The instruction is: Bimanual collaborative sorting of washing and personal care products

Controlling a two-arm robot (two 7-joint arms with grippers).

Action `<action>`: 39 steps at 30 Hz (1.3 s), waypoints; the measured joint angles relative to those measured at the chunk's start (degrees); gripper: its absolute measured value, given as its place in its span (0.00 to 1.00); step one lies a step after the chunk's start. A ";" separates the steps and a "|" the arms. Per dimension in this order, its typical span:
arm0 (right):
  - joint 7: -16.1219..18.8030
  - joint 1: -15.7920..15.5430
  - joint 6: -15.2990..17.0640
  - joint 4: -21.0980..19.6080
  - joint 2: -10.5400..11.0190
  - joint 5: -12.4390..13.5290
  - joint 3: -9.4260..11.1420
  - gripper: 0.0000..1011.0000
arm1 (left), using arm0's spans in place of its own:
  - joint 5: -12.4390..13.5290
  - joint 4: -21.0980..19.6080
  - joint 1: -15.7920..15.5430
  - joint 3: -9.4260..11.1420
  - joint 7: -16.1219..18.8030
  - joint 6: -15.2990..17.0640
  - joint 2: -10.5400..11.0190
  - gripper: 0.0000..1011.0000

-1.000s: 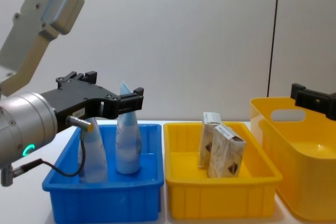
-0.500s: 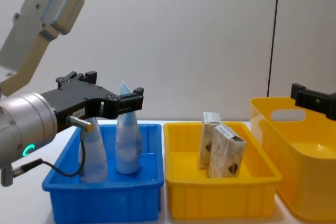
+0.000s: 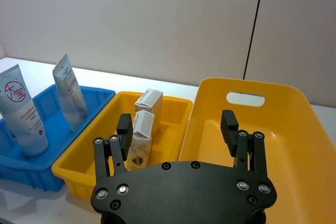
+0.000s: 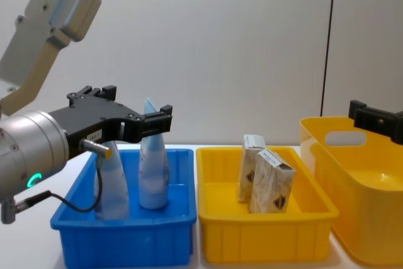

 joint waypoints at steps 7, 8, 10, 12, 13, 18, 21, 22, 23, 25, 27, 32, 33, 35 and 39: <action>0.00 0.02 0.01 0.02 -0.03 0.00 0.00 0.99 | 0.00 0.00 0.00 0.00 0.00 0.00 0.00 0.99; 0.01 0.04 0.04 0.03 -0.03 0.00 0.00 0.99 | 0.00 0.00 0.00 0.00 0.00 0.00 0.00 0.99; 0.08 0.21 0.28 0.11 -0.05 0.01 0.02 0.99 | 0.00 0.00 0.00 0.00 0.00 0.00 0.00 0.99; 0.20 0.38 0.60 0.16 -0.05 0.02 0.06 0.99 | 0.00 0.00 0.00 0.00 0.00 0.00 0.00 0.99; 0.32 0.61 1.07 0.20 -0.02 0.08 0.11 0.99 | 0.00 0.00 0.00 0.00 0.00 0.00 0.00 0.99; 0.67 1.51 3.57 0.18 0.21 0.49 0.42 0.99 | 0.00 0.00 0.00 0.00 0.00 0.00 0.00 0.99; 0.82 2.20 6.09 -0.01 0.44 0.85 0.65 0.99 | 0.00 0.00 0.00 0.00 0.00 0.00 0.00 0.99; 0.87 2.64 7.38 -0.10 0.59 0.98 0.77 0.99 | 0.00 0.00 0.00 0.00 0.00 0.00 0.00 0.99; 0.89 2.86 8.04 -0.14 0.65 1.08 0.79 0.99 | 0.00 0.00 0.00 0.00 0.00 0.00 0.00 0.99; 1.00 3.61 10.52 -0.19 0.78 1.34 0.89 0.99 | 0.00 0.00 0.00 0.00 0.00 0.00 0.00 0.99; 1.08 4.25 11.95 -0.19 0.85 1.51 0.93 0.99 | 0.00 0.00 0.00 0.00 0.00 0.00 0.00 0.99; 1.41 6.95 17.55 0.74 0.54 2.34 0.87 0.99 | 0.00 0.00 0.00 0.00 0.00 0.00 0.00 0.99; 1.48 7.21 18.08 0.88 0.46 2.47 0.84 0.99 | 0.00 0.00 0.00 0.00 0.00 0.00 0.00 0.99; 1.76 8.41 19.83 1.71 0.00 2.90 0.65 0.99 | 0.00 0.00 0.00 0.00 0.00 0.00 0.00 0.99; 2.30 10.48 21.77 3.26 -1.01 3.49 0.14 0.99 | 0.00 0.00 0.00 0.00 0.00 0.00 0.00 0.99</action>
